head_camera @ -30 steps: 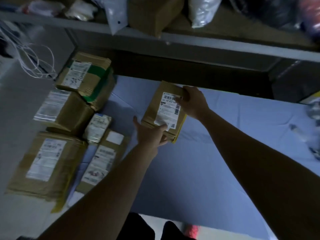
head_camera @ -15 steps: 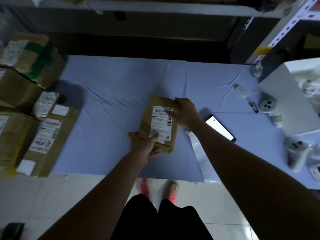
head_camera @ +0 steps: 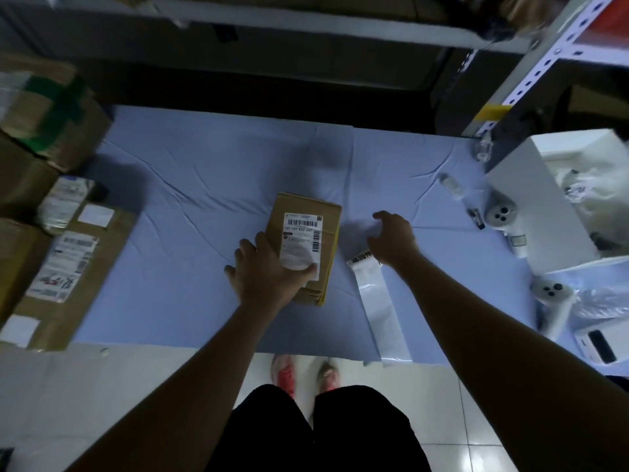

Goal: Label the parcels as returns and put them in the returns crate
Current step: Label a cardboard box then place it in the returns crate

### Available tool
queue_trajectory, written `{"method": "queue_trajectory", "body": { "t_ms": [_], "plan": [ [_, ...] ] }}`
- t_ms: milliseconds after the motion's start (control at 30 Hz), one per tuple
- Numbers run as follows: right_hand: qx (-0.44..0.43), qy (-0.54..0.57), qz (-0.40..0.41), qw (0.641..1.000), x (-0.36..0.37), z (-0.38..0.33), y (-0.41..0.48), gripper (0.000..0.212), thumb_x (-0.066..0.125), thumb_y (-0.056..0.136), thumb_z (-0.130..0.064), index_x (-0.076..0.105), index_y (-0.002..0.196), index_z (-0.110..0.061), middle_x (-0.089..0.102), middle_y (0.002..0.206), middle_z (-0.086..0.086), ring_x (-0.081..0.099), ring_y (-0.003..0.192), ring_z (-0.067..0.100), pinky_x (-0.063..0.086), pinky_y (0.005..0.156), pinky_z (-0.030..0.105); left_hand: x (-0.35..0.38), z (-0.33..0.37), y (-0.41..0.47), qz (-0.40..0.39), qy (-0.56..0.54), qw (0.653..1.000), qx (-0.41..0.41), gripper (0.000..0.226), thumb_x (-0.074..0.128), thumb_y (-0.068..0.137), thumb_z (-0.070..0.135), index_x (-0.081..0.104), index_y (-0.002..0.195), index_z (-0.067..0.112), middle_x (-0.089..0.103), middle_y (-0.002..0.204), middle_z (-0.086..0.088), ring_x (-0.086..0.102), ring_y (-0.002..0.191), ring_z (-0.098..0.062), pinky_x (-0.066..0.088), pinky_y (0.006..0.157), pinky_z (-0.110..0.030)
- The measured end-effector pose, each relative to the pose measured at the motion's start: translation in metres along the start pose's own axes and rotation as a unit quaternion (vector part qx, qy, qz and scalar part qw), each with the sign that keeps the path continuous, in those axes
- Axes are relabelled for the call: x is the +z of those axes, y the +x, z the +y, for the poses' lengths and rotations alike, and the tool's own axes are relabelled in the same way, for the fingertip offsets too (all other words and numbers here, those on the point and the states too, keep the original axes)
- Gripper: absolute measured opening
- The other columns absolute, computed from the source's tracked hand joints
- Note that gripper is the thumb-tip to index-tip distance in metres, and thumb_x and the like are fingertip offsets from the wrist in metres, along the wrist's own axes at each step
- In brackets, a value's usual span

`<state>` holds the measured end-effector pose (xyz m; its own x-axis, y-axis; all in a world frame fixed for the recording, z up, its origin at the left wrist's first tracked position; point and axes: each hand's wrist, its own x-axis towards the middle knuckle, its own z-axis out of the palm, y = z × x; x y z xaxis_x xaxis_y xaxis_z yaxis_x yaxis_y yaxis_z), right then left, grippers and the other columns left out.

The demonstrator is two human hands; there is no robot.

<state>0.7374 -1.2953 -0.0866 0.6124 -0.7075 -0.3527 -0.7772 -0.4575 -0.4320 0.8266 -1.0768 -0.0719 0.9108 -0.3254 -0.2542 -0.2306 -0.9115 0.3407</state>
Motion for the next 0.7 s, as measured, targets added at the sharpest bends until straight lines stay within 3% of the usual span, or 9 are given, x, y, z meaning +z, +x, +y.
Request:
{"method": "queue_trajectory", "body": {
  "t_ms": [100, 233, 367, 500, 700],
  "plan": [
    [0.028, -0.070, -0.013, 0.997, 0.000, 0.026, -0.002, 0.058, 0.068, 0.085, -0.029, 0.047, 0.139, -0.019, 0.051, 0.135, 0.013, 0.045, 0.130, 0.034, 0.041, 0.102, 0.044, 0.004, 0.009, -0.001, -0.048, 0.010, 0.998, -0.028, 0.137, 0.068, 0.047, 0.089, 0.023, 0.150, 0.010, 0.043, 0.141, -0.016, 0.045, 0.129, -0.035, 0.038, 0.102, -0.051],
    [0.042, -0.084, -0.027, 0.995, -0.001, 0.049, 0.003, 0.078, 0.068, 0.081, -0.061, 0.042, 0.143, -0.022, 0.042, 0.142, 0.010, 0.040, 0.133, 0.034, 0.038, 0.104, 0.050, 0.008, 0.020, -0.004, -0.038, -0.006, 0.998, -0.050, 0.132, 0.079, 0.045, 0.080, 0.027, 0.143, 0.009, 0.046, 0.136, -0.017, 0.048, 0.126, -0.036, 0.041, 0.100, -0.048],
    [0.015, -0.083, -0.053, 0.995, -0.005, 0.064, 0.007, 0.080, 0.069, 0.081, -0.058, 0.037, 0.145, -0.023, 0.039, 0.146, 0.009, 0.039, 0.135, 0.033, 0.036, 0.105, 0.051, 0.015, 0.037, -0.012, -0.004, 0.032, 0.998, -0.062, 0.122, 0.083, 0.043, 0.075, 0.029, 0.133, 0.014, 0.051, 0.127, -0.017, 0.052, 0.119, -0.037, 0.040, 0.098, -0.049],
    [0.008, -0.145, -0.078, 0.986, -0.005, 0.083, 0.004, 0.096, 0.070, 0.078, -0.063, 0.024, 0.149, -0.017, 0.035, 0.148, 0.012, 0.037, 0.137, 0.034, 0.038, 0.104, 0.054, 0.024, 0.050, -0.025, 0.036, 0.048, 0.996, -0.073, 0.117, 0.083, 0.043, 0.076, 0.030, 0.128, 0.016, 0.053, 0.121, -0.015, 0.054, 0.114, -0.036, 0.041, 0.097, -0.047],
    [-0.009, -0.185, -0.040, 0.982, 0.004, 0.094, 0.009, 0.089, 0.067, 0.077, -0.069, 0.039, 0.136, -0.008, 0.043, 0.130, 0.012, 0.045, 0.122, 0.030, 0.050, 0.086, 0.045, 0.034, 0.062, -0.039, 0.086, 0.064, 0.990, -0.095, 0.113, 0.081, 0.045, 0.077, 0.031, 0.128, 0.018, 0.052, 0.120, -0.012, 0.053, 0.115, -0.034, 0.040, 0.098, -0.044]
  ]
}}
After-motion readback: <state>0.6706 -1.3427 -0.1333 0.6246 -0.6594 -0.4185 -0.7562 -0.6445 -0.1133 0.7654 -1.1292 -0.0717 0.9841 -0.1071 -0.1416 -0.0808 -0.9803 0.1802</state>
